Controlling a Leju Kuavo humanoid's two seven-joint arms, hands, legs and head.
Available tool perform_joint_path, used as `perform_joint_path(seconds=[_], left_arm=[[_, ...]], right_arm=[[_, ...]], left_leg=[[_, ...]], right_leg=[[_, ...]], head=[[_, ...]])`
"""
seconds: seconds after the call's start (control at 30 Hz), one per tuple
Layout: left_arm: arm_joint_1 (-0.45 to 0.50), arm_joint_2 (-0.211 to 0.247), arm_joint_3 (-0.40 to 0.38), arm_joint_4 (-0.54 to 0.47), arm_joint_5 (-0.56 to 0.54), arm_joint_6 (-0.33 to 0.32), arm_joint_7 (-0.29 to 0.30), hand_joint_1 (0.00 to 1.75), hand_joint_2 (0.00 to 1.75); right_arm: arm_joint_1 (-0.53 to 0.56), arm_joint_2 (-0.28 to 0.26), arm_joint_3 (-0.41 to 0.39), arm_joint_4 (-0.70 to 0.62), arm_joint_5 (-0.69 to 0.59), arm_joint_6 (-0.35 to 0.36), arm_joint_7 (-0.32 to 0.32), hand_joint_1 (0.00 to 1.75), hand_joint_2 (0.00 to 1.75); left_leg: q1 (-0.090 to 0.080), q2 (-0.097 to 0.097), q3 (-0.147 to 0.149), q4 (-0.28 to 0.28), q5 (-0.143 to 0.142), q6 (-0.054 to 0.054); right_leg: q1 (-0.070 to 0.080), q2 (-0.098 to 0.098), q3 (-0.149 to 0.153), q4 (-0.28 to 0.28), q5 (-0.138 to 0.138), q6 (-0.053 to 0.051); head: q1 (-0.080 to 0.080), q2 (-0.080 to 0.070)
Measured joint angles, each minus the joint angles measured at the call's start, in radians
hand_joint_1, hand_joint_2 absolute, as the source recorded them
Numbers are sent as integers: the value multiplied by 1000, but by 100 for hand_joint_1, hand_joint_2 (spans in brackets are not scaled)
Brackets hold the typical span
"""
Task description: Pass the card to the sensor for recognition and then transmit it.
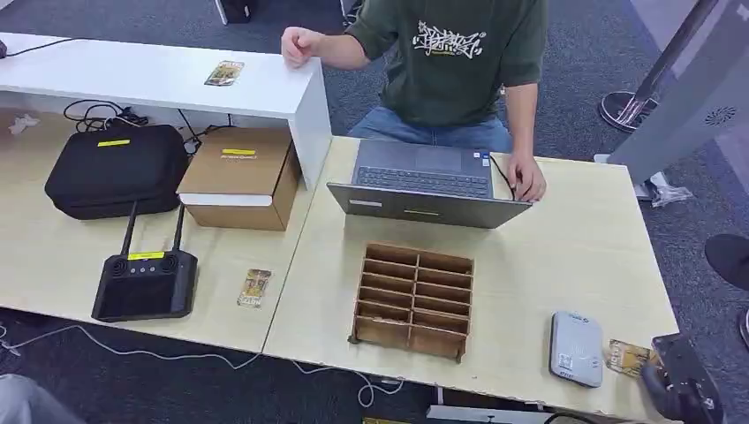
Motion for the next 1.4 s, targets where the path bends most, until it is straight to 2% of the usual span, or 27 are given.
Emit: perform_joint_path(seconds=[0.37, 0.43, 0.47, 0.53, 0.63, 0.7, 0.83, 1.0, 1.4], left_arm=[[-1, 0, 0, 0, 9, -1, -3, 0, 0], [-1, 0, 0, 0, 18, 0, -3, 0, 0], [-1, 1, 0, 0, 23, 0, -3, 0, 0], [2, 1, 3, 0, 29, 1, -8, 0, 0], [2, 1, 4, 0, 28, 5, -12, 0, 0], [2, 1, 4, 0, 23, 6, -12, 0, 0], [2, 1, 4, 0, 19, 6, -12, 0, 0], [2, -2, 4, 0, 19, 12, -15, 0, 0], [1, -2, 4, 0, 19, 5, -18, 0, 0]], right_arm=[[-42, 3, -2, 64, 18, -12, -15, 175, 175], [-43, 5, -2, 63, 46, -52, -34, 175, 175], [-38, 6, 0, 56, 86, -103, -62, 175, 175], [-22, 14, 5, 3, 174, -223, -88, 175, 175], [4, 26, 4, -136, 211, -324, -120, 175, 175], [30, 38, 0, -259, 236, -359, -127, 175, 175], [76, 62, -20, -461, 272, -388, -126, 175, 175], [132, 85, -30, -619, 283, -404, -148, 175, 175], [190, 116, -25, -728, 282, -393, -152, 175, 175]], left_leg=[[0, 1, 3, 1, 0, 0], [0, 1, 3, 1, 0, 0], [0, 0, 3, 1, 0, 0], [0, 0, 1, 1, 0, 1], [0, 0, 1, 1, 0, 1], [0, 0, 1, 1, 0, 1], [0, 0, 0, 0, 0, 1], [0, 0, -1, 0, 0, 1], [0, 0, -1, 0, 0, 1]], right_leg=[[0, 1, 4, -1, 1, 1], [0, 1, 4, 0, 1, 1], [0, 0, 4, 0, 1, 1], [-1, -1, 3, 0, 1, 1], [-1, -1, 2, 0, 1, 1], [-1, -1, 1, 0, 1, 1], [-1, -1, 0, 0, 0, 2], [-1, -1, 0, 0, 0, 2], [-1, 0, 0, 0, 0, 2]], head=[[0, 0], [0, 0], [0, 0], [0, 0], [0, 0], [0, 0], [0, 0], [0, 0], [0, 0]])
